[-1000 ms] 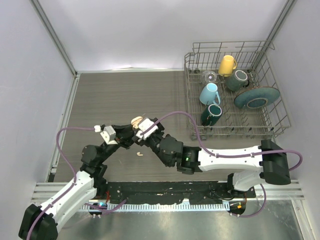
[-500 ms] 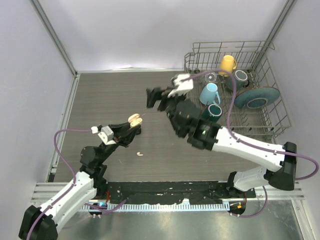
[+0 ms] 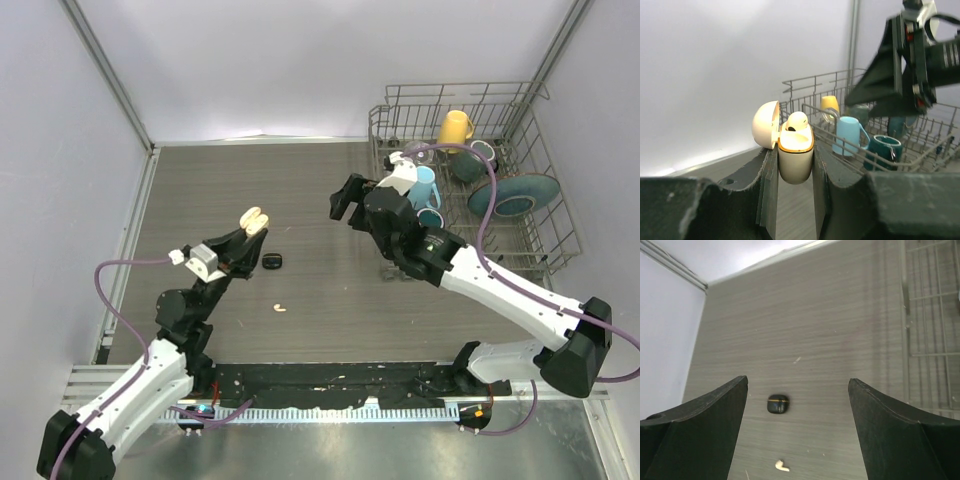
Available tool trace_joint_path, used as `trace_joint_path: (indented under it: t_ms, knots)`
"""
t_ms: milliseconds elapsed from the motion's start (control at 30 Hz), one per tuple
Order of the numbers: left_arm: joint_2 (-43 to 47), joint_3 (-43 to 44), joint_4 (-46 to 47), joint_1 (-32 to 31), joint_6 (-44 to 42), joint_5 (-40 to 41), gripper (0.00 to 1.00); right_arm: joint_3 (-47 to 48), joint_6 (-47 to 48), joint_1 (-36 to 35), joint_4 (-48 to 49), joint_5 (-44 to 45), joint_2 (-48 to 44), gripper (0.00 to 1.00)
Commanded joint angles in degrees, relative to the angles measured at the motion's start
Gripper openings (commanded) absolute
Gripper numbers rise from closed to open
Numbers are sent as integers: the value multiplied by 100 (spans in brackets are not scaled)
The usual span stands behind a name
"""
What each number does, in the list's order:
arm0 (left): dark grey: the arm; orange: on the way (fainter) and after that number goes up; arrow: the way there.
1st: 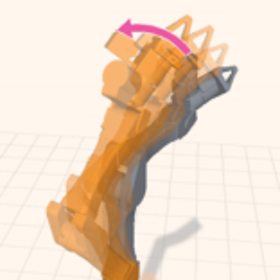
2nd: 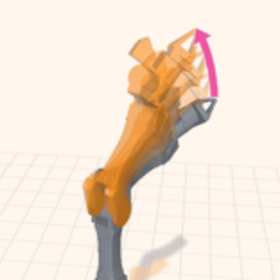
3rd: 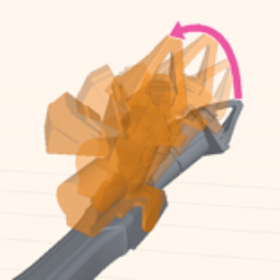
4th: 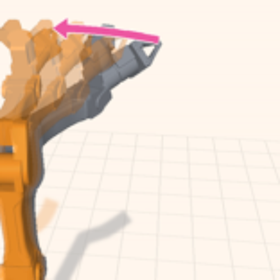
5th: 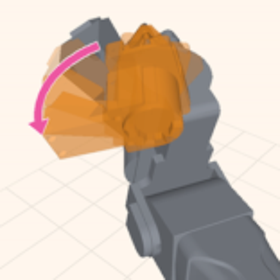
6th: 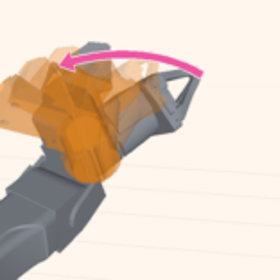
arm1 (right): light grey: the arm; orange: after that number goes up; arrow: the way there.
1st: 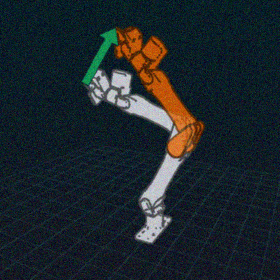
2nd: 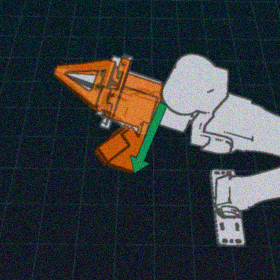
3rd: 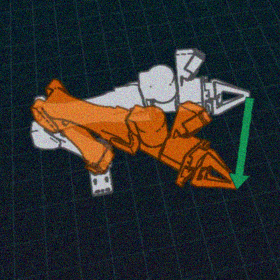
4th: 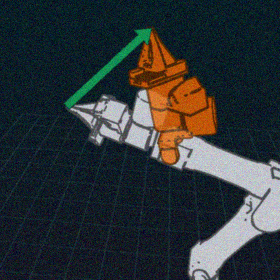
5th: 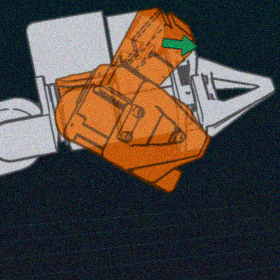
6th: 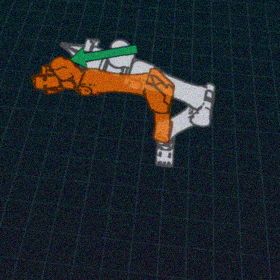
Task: Insert the wireless bluetooth earbuds into the charging case
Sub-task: Pick up the earbud from the center of the board.
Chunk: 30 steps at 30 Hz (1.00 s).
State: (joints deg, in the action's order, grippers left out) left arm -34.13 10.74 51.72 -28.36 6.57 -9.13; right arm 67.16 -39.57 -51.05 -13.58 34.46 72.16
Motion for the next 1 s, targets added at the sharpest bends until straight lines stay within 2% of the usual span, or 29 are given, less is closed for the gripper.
trace_joint_path:
  t_ms: [0,133,333,533,767,967]
  knots:
    - [-199,525,523,23,-200,376,0,87,-183,95,-434,-562,-212,87]
    - [-182,543,532,15,99,254,0,368,-68,112,-1100,-879,52,87]
    - [485,218,137,23,20,323,0,518,2,112,-1585,-1336,500,87]
    - [767,244,-162,23,20,438,0,860,273,112,-2200,-1222,729,87]
    - [1057,25,-225,23,459,394,0,1377,670,183,-2359,-1108,992,88]
    - [1365,-28,-645,23,223,315,0,1249,696,183,-2167,-1414,1265,88]
